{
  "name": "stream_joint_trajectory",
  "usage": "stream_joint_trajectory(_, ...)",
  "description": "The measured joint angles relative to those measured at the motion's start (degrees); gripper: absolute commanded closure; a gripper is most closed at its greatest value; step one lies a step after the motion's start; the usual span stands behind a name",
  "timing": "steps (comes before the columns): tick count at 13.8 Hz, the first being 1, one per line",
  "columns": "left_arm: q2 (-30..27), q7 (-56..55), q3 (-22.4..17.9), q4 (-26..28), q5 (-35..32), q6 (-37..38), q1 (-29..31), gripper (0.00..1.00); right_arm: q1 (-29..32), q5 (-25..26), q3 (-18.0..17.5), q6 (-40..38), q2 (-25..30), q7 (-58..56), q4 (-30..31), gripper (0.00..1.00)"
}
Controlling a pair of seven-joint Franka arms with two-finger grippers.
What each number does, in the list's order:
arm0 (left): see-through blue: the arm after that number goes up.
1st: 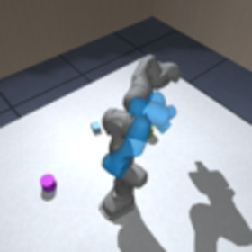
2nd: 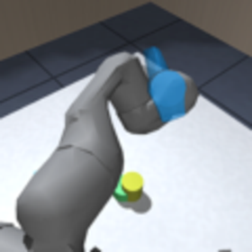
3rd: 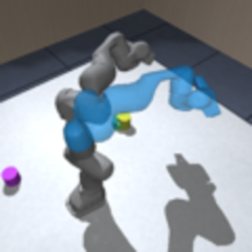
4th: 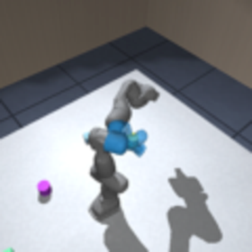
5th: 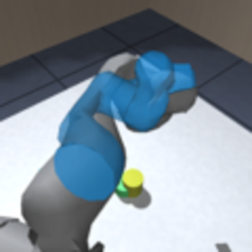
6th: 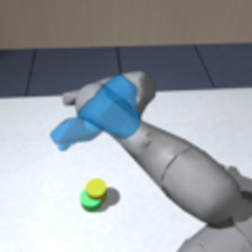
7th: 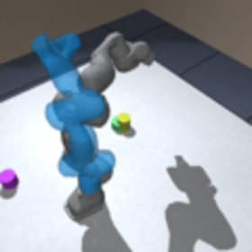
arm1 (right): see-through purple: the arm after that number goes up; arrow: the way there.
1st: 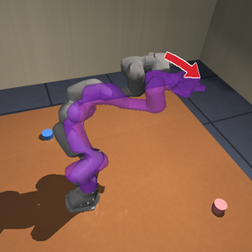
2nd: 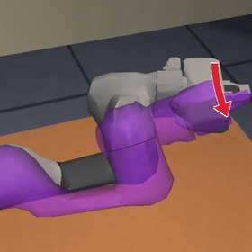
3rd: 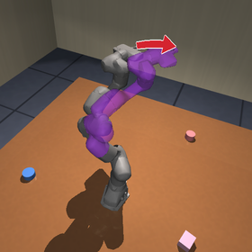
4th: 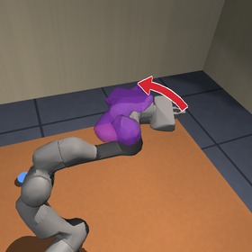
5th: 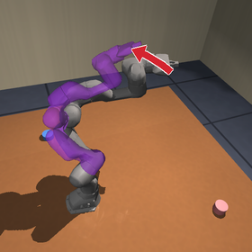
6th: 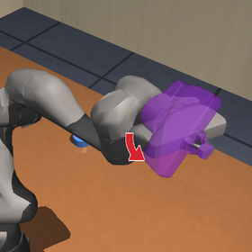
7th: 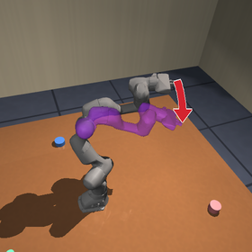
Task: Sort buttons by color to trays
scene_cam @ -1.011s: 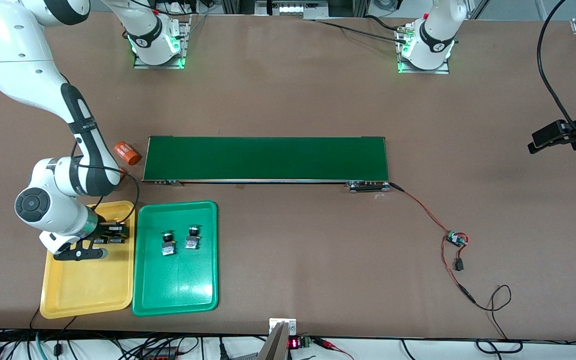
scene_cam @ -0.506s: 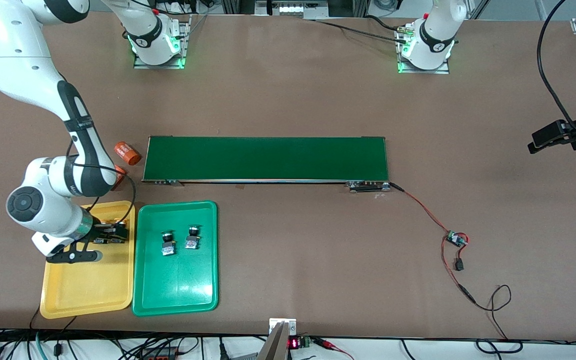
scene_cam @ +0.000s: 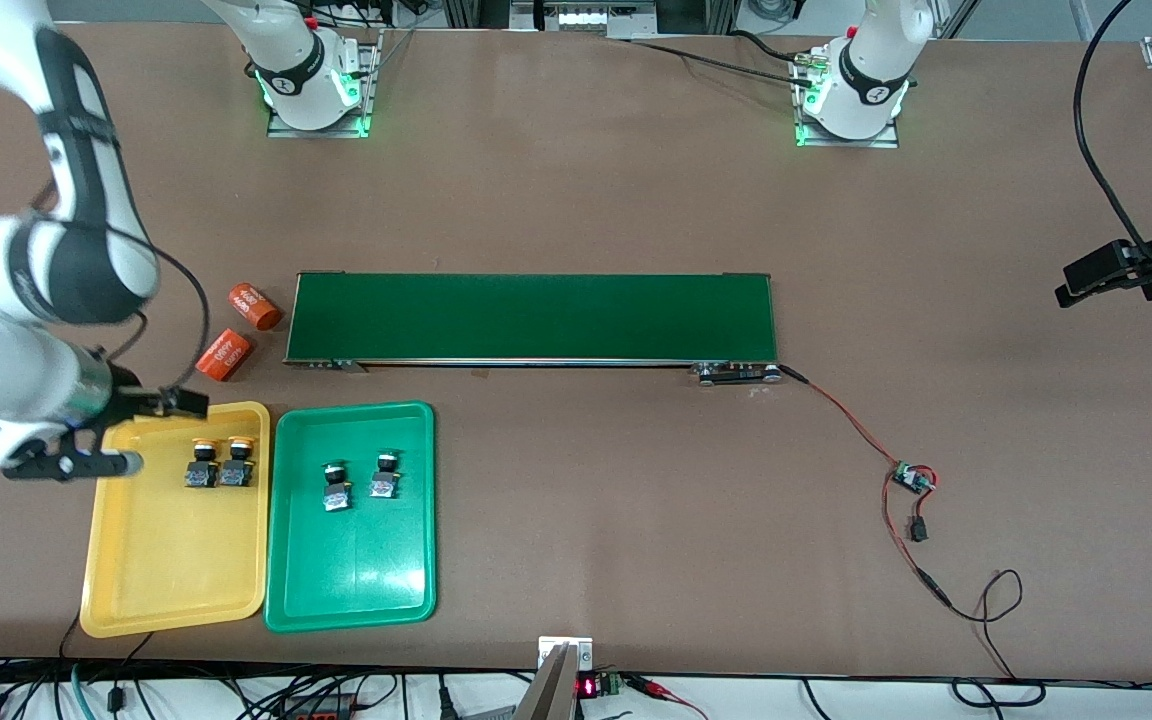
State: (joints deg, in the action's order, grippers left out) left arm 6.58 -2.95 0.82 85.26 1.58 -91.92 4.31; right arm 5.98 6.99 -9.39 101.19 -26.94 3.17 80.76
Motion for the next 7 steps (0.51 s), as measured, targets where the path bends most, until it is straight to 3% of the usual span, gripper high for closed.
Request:
stream_joint_trajectory(4, 0.0, 0.0, 0.0, 0.0, 0.0, 0.0, 0.0, 0.00, 0.0, -1.0, -0.1, -10.6, 9.3, 0.0, 0.9, 0.00)
stream_joint_trajectory(7, 0.0, 0.0, 0.0, 0.0, 0.0, 0.0, 0.0, 0.00, -0.1, -1.1, -0.3, -13.5, 16.8, 0.0, 5.2, 0.00)
